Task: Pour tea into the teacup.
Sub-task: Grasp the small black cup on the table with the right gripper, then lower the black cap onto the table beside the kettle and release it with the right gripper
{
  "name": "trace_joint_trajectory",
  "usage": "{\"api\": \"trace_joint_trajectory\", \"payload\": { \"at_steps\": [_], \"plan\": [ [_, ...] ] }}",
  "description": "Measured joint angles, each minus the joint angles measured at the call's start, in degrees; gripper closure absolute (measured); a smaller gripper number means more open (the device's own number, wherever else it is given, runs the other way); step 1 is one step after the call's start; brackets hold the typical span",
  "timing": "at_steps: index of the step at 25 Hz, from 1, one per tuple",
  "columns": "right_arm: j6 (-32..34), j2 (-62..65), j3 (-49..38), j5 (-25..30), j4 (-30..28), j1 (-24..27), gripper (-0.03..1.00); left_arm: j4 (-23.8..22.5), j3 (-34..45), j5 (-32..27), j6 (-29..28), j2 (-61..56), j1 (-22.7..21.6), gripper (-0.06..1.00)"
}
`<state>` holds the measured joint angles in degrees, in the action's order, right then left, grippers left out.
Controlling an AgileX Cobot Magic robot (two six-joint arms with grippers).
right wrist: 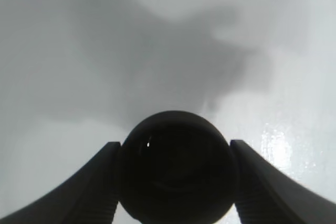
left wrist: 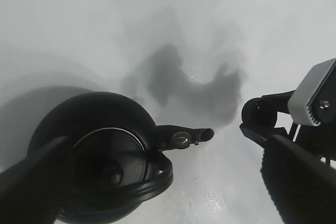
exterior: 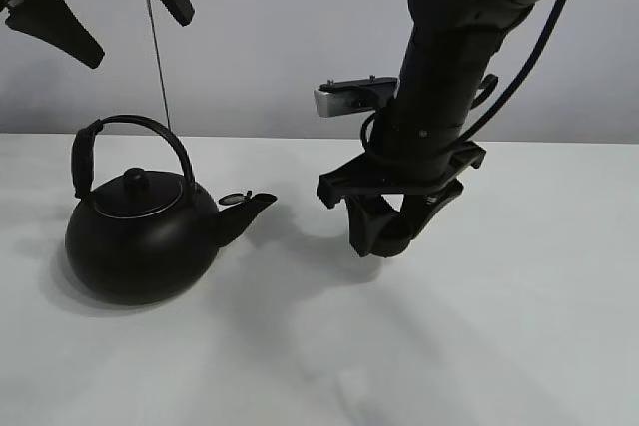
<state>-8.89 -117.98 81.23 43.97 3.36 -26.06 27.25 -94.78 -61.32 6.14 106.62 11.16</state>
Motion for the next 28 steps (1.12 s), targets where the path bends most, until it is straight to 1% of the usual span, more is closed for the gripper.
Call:
{"api": "trace_joint_trajectory", "payload": {
  "at_steps": [4,8,12,17,20,28],
  "plan": [
    [-1.95,0.00,2.85,1.32,0.99,-0.48,0.57,0.00,0.00,0.00,0.00,0.00,0.00,0.25],
    [-3.23,0.00,3.35,2.45,1.14,-2.06,0.57,0.00,0.00,0.00,0.00,0.00,0.00,0.25],
    [-4.76,-0.25,3.40,2.62,1.14,-4.44,0.57,0.00,0.00,0.05,0.00,0.00,0.00,0.25],
    [-4.88,-2.43,3.79,2.46,1.14,-7.33,0.57,0.00,0.00,0.05,0.00,0.00,0.00,0.25],
    [-4.92,-3.51,3.85,1.14,0.93,-7.54,0.57,0.00,0.00,0.05,0.00,0.00,0.00,0.25],
    [-4.92,-5.26,4.15,0.38,0.07,-7.54,0.57,0.00,0.00,0.05,0.00,0.00,0.00,0.25]
  ]
}}
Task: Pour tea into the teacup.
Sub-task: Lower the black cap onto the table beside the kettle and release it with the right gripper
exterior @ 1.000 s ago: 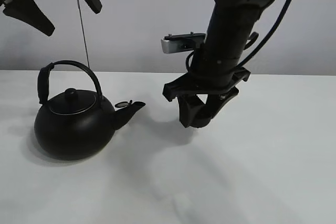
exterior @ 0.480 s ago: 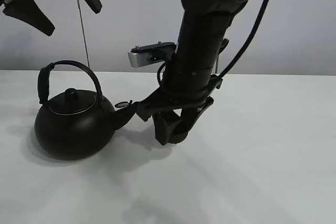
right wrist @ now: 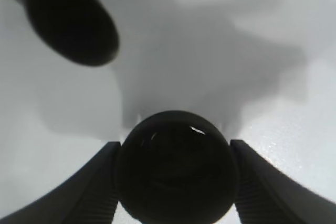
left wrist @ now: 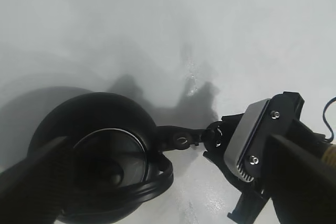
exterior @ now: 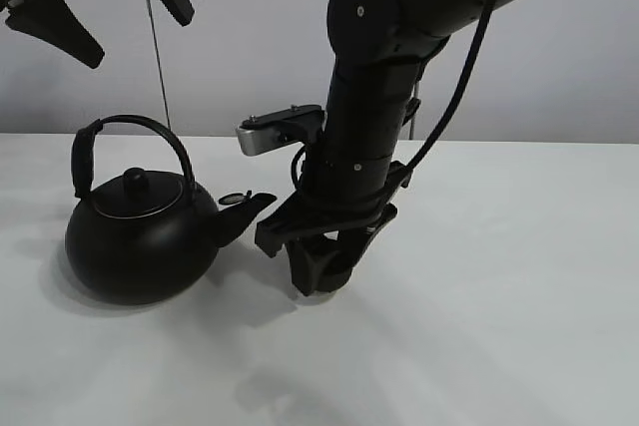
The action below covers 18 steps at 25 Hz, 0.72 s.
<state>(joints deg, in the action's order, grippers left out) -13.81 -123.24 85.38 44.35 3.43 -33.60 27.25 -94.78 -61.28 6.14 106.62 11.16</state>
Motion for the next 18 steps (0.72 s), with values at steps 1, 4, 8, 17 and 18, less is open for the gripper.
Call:
{"api": "trace_joint_trajectory", "payload": {
  "at_steps": [1,4,8,17,18],
  "plan": [
    [0.05,-0.38,0.00,-0.04,-0.04,0.00,0.57,0.00,0.00,0.00,0.00,0.00,0.00,0.25],
    [0.19,-0.58,0.00,-0.53,-0.11,0.00,0.57,0.00,0.00,0.00,0.00,0.00,0.00,0.25],
    [0.19,-0.58,0.07,-0.90,-0.17,0.00,0.57,0.00,0.00,0.00,0.00,0.00,0.00,0.25],
    [0.19,-0.83,0.07,-0.99,-0.17,0.00,0.57,0.00,0.00,0.00,0.00,0.00,0.00,0.25],
    [0.19,-0.98,0.07,-0.99,-0.17,0.00,0.57,0.00,0.00,0.00,0.00,0.00,0.00,0.25]
  ]
}}
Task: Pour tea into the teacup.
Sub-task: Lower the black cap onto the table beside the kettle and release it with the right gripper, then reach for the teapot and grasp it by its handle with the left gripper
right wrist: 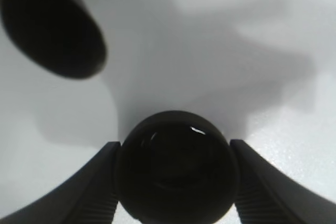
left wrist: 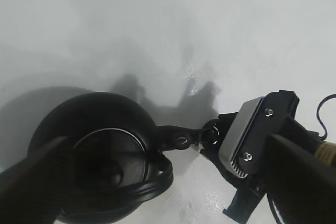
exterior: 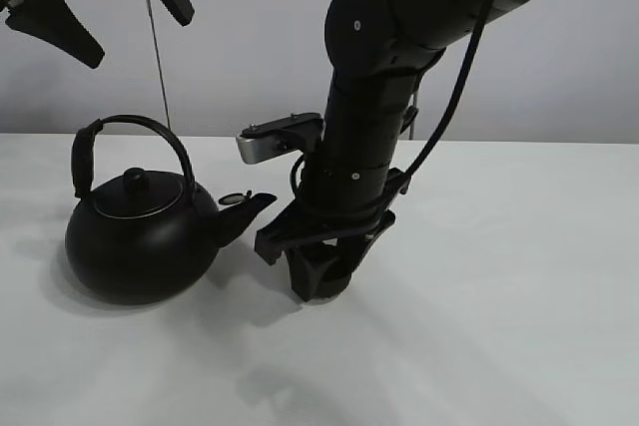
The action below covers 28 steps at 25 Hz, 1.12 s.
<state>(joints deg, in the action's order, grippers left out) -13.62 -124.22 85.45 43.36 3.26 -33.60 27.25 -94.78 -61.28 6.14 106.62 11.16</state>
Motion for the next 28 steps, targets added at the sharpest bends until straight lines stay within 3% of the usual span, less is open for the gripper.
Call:
{"api": "trace_joint_trajectory", "payload": {
  "at_steps": [13,21,23,28],
  "plan": [
    [0.05,-0.18,0.00,-0.25,-0.04,0.00,0.57,0.00,0.00,0.00,0.00,0.00,0.00,0.25],
    [0.74,-0.07,0.00,0.03,-0.11,0.00,0.31,0.00,0.00,0.00,0.00,0.00,0.00,0.25],
    [1.37,0.41,0.58,1.76,-0.21,0.00,0.29,0.00,0.00,0.00,0.00,0.00,0.00,0.25],
    [3.69,3.31,6.43,12.40,-4.02,0.00,0.28,0.00,0.00,0.02,0.00,0.00,0.00,0.25]
  ]
}}
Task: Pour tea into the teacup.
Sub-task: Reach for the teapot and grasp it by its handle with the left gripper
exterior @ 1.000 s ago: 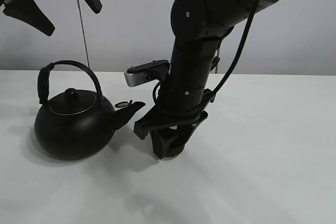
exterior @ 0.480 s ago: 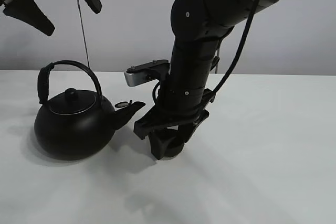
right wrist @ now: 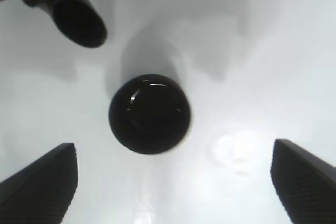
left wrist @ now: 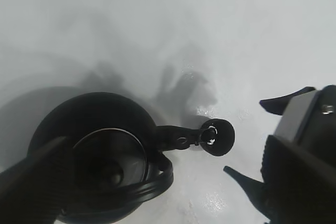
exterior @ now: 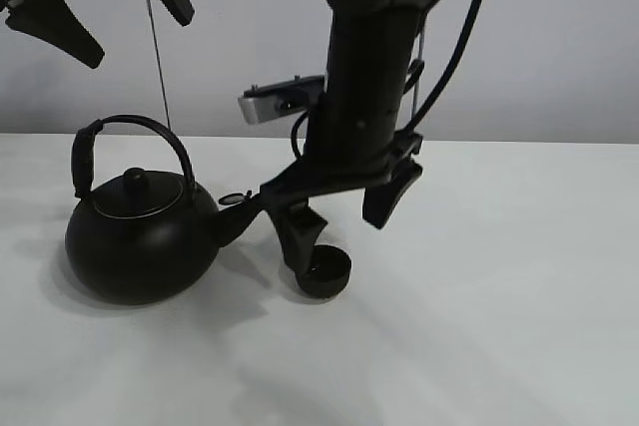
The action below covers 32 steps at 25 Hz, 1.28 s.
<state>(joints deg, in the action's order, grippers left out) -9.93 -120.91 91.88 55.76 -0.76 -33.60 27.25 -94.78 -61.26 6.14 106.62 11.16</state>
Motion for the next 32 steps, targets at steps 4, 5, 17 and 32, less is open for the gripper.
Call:
{"api": "trace_joint_trajectory", "payload": {
  "at_steps": [4,5,17,32],
  "plan": [
    [2.35,3.46,3.99,4.50,-2.64,1.20,0.27,0.00,0.00,0.00,0.00,0.00,0.00,0.25],
    [2.67,4.65,4.85,5.65,-2.71,2.37,0.27,0.00,0.00,0.00,0.00,0.00,0.00,0.25],
    [4.50,10.99,5.84,13.27,-4.68,30.07,0.27,0.00,0.00,0.04,0.00,0.00,0.00,0.25],
    [10.32,31.90,4.33,15.04,1.51,39.98,0.27,0.00,0.00,0.04,0.00,0.00,0.00,0.25]
  ]
}}
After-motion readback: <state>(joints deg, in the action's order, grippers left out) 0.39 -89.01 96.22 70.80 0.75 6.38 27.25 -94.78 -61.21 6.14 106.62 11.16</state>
